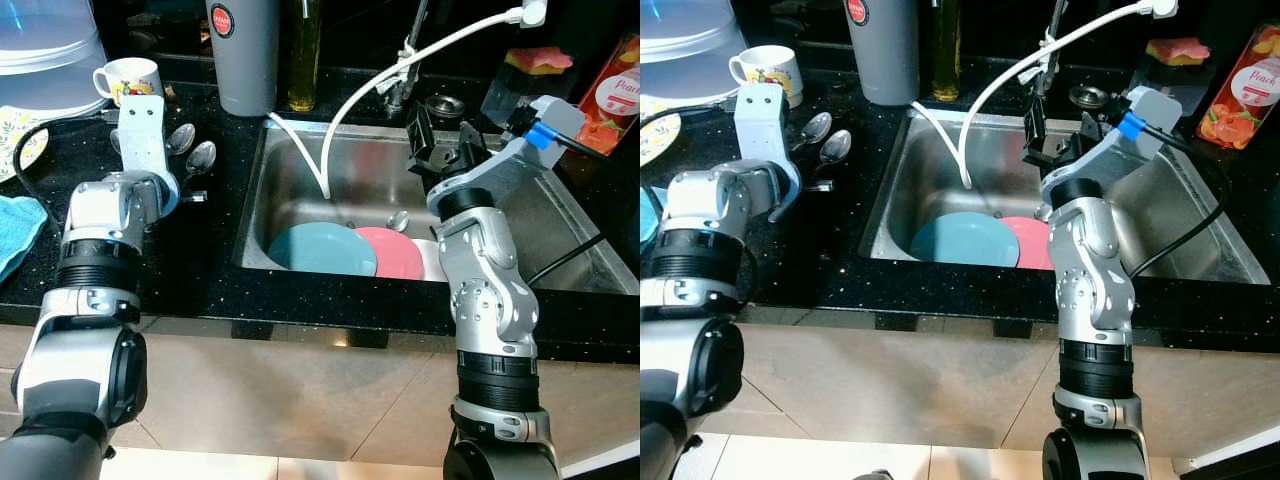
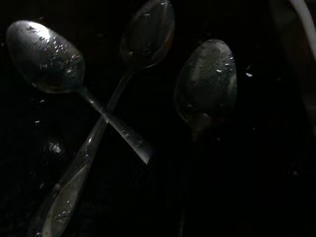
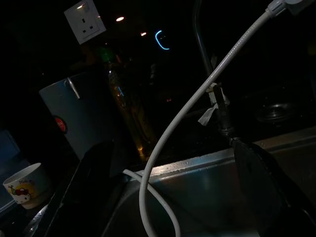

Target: Kitchen organization

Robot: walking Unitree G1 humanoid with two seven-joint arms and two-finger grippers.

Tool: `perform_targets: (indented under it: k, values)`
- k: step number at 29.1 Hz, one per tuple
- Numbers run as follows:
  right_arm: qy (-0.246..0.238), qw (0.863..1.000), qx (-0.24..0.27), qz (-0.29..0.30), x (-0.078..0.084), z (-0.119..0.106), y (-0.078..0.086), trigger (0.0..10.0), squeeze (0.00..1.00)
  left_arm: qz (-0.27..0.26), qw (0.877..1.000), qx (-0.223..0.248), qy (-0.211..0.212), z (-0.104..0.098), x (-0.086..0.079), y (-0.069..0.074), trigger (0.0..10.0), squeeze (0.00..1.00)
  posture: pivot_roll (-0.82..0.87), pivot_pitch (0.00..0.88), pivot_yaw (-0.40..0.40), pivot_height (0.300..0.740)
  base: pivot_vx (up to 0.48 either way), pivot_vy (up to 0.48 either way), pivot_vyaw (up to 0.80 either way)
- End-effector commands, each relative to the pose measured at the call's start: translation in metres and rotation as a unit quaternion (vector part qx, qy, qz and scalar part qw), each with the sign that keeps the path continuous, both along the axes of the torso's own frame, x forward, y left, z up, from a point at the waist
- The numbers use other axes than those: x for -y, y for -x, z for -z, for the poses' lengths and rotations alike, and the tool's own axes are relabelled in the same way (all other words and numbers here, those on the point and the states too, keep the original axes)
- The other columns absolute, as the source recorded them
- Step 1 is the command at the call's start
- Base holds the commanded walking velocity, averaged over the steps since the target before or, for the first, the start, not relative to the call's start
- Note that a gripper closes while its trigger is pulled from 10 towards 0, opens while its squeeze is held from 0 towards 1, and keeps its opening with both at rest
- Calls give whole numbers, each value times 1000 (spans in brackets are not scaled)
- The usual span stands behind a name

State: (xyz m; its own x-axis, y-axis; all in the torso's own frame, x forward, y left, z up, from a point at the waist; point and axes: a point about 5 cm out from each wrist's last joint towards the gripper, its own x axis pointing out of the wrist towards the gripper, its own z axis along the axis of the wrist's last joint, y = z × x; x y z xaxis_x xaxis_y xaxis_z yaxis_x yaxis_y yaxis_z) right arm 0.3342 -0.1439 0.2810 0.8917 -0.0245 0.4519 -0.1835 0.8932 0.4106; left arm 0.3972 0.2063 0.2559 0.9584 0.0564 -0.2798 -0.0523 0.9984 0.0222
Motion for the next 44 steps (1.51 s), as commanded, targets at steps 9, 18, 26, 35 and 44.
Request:
perform_targets:
  k: [9, 18, 26, 35, 44]
  values:
    - [1, 1000, -2, -4, -1, -2, 0, 10000, 0, 12, 1000, -13, -9, 2, 3, 0, 10000, 0, 257, 66, -38, 740, 0, 0, 0]
    - [0, 1000, -3, -2, 0, -1, 0, 10000, 0, 5, 998, -57, -15, 19, -4, 3, 4902, 0, 258, 71, -35, 740, 0, 0, 0]
    - [-1, 1000, -3, -2, 0, -1, 0, 10000, 0, -1, 998, -58, -19, 18, -6, 3, 0, 0, 259, 72, -34, 740, 0, 0, 0]
    - [-2, 1000, -3, -2, 0, -1, 0, 10000, 0, 24, 995, 89, -41, -24, 5, -1, 10000, 0, 259, 73, -35, 740, 0, 0, 0]
    - [3, 1000, 1, -22, -5, -3, 0, 10000, 0, 188, 958, 210, -51, -59, 48, 16, 10000, 0, 259, 72, -36, 740, 0, 0, 0]
